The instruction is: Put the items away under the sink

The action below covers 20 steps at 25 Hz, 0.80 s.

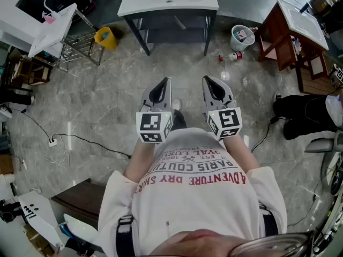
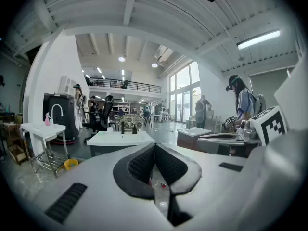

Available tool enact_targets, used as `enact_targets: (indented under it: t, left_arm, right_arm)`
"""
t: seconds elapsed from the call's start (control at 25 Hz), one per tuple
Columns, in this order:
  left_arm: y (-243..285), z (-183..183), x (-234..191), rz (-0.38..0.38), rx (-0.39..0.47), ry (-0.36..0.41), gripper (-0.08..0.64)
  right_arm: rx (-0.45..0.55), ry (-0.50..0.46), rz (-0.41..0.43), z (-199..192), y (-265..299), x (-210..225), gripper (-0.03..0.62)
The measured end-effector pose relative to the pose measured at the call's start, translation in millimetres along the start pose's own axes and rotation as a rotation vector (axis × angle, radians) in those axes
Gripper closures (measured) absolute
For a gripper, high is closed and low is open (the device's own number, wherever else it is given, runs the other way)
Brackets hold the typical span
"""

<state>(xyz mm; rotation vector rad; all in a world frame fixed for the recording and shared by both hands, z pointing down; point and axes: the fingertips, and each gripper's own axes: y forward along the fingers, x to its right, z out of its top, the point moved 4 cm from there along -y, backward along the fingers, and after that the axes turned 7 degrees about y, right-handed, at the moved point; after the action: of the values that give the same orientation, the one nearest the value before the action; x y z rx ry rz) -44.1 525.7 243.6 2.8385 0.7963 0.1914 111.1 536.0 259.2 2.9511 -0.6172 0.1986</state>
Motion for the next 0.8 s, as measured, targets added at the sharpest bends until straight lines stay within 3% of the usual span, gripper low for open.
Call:
enact_targets:
  t: [0.4, 0.8]
  left_arm:
    - [7, -5, -2, 0.001, -0.016, -0.042, 0.537]
    - [33, -16, 3, -0.021, -0.052, -0.06, 0.537]
  right_arm:
    - [-0.011, 0.003, -0.013, -2, -2, 6, 0.568]
    - [-0.012, 0.082, -0.016, -10, 17, 25, 0.568]
